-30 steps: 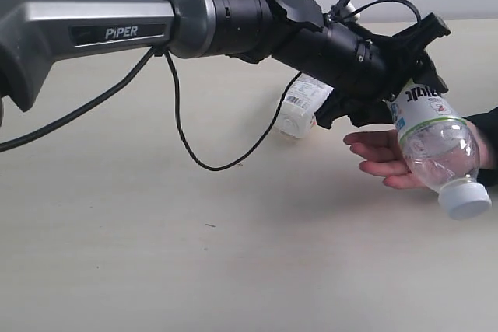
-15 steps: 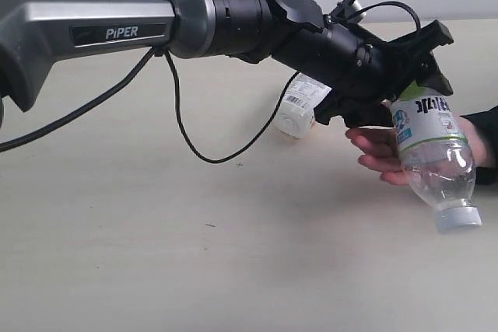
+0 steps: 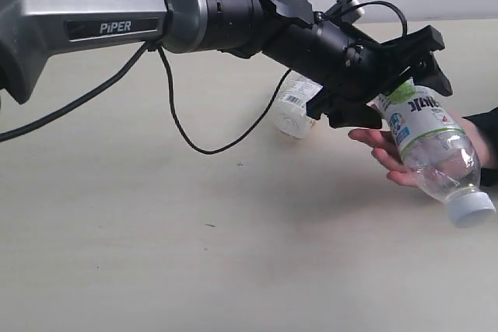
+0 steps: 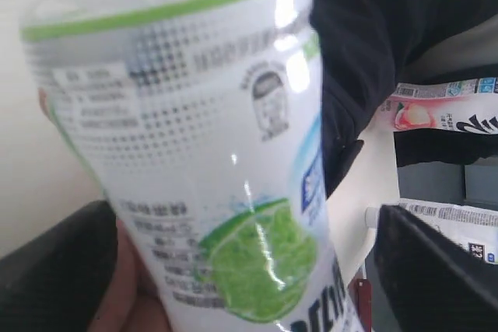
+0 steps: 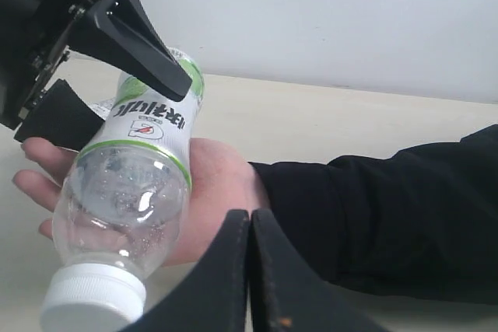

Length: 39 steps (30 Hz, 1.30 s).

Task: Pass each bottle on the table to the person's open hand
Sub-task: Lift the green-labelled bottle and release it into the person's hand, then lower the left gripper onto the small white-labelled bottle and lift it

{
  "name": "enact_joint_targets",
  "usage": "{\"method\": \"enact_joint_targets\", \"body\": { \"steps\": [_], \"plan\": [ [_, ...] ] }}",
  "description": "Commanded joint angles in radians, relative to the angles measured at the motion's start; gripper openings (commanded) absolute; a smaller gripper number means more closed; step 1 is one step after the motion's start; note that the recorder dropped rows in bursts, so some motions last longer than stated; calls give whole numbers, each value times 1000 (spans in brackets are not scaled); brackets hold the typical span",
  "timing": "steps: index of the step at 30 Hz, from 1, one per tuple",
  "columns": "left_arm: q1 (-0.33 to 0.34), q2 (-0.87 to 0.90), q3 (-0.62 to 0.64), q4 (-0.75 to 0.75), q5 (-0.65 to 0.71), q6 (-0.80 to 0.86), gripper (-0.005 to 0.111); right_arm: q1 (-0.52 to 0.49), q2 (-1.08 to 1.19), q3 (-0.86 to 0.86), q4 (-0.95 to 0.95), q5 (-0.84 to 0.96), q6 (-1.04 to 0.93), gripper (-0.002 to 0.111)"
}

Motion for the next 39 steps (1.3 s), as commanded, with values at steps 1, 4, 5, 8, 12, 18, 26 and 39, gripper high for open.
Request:
{"method": "enact_joint_targets", "body": {
  "steps": [1, 4, 5, 8, 12, 18, 26, 39],
  "plan": [
    [47, -27, -4, 3, 74, 38, 85, -5, -6, 5, -1, -9, 0, 0],
    [81, -52, -4, 6, 127, 73, 85, -5, -6, 5, -1, -9, 0, 0],
    [93, -63, -4, 6, 146, 88, 85, -5, -6, 5, -1, -9, 0, 0],
    [139, -102, -4, 68, 198, 118, 85, -5, -6, 5, -1, -9, 0, 0],
    [198, -157, -4, 210, 216, 262, 85, -5, -6, 5, -1, -9, 0, 0],
    [193, -169, -4, 625, 148, 299, 85, -5, -6, 5, -1, -9, 0, 0],
    [117, -120, -97, 937, 149, 127, 85, -5, -6, 5, -1, -9, 0, 0],
    [68, 130, -268, 1051, 114, 48, 85, -5, -6, 5, -1, -9, 0, 0]
  ]
}}
